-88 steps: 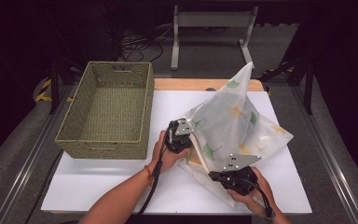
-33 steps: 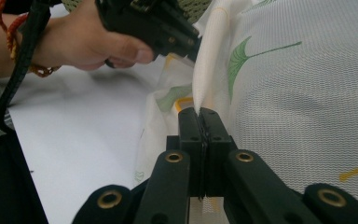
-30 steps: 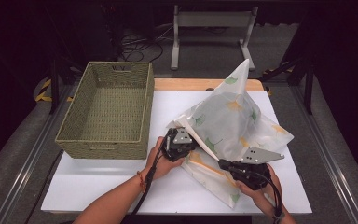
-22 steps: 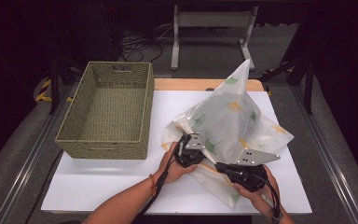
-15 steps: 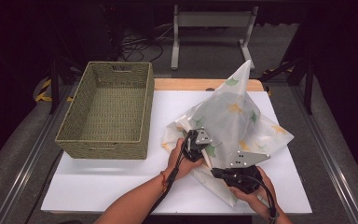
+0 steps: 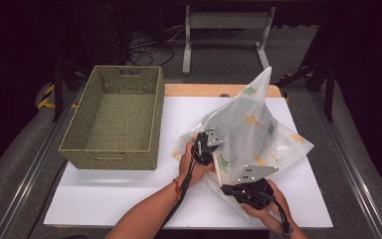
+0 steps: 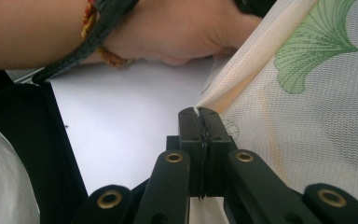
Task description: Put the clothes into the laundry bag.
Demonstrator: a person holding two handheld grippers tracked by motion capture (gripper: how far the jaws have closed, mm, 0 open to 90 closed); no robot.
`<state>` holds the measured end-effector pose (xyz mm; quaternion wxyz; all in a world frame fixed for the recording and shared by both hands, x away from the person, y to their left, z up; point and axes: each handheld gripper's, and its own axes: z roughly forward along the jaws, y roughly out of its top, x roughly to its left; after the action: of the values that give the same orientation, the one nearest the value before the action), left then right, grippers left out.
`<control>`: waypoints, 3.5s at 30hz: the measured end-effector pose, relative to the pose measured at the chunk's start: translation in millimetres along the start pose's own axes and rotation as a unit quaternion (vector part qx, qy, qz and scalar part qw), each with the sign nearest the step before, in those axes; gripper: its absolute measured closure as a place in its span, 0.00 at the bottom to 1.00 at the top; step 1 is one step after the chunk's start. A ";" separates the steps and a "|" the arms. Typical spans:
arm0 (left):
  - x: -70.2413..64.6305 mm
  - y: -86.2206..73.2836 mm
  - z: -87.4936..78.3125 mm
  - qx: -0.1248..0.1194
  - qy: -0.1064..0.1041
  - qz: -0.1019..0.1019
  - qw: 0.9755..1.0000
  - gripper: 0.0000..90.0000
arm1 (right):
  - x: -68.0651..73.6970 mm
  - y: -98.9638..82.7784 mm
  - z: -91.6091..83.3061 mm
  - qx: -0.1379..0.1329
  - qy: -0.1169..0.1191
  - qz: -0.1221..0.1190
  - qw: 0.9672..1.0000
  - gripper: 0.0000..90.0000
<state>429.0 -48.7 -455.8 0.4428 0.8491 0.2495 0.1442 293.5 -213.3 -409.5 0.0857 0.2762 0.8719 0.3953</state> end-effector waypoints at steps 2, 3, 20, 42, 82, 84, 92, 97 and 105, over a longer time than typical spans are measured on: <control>0.4 0.1 -1.5 0.002 -0.002 0.004 1.000 1.00 | 0.0 0.0 -0.3 0.001 -0.001 0.000 1.000 0.99; 0.7 0.0 -5.0 0.000 -0.005 0.008 1.000 1.00 | -0.1 0.1 -0.9 0.001 -0.004 -0.002 1.000 0.99; -20.5 -25.4 -38.0 0.004 -0.130 0.078 0.988 1.00 | -10.5 6.0 -37.0 -0.099 -0.065 0.029 0.993 0.99; -7.3 0.4 3.7 0.001 -0.017 0.027 0.999 1.00 | 1.9 7.9 -16.5 -0.043 -0.009 0.000 0.999 0.99; 19.4 -20.1 -61.1 0.015 0.014 -0.005 1.000 0.86 | -26.0 2.1 -77.1 -0.146 -0.095 0.052 0.983 0.99; 21.3 -15.5 -55.7 0.006 0.003 -0.012 1.000 0.90 | -23.7 3.0 -72.4 -0.136 -0.086 0.045 0.986 0.99; 20.1 10.9 -21.3 -0.011 -0.014 -0.009 1.000 1.00 | -13.6 3.6 -46.5 -0.086 -0.047 0.022 0.995 0.99; 17.5 18.9 -8.8 -0.020 -0.026 0.001 0.999 1.00 | -7.7 0.9 -20.6 -0.035 -0.036 0.003 0.999 0.99; 20.2 16.1 -26.2 -0.016 -0.024 0.005 1.000 1.00 | -23.1 -9.7 -11.2 0.005 -0.055 0.019 0.998 0.99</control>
<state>438.4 -27.6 -427.3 0.4609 0.8465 0.2324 0.1302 304.6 -238.3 -410.7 0.1244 0.3147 0.8624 0.3765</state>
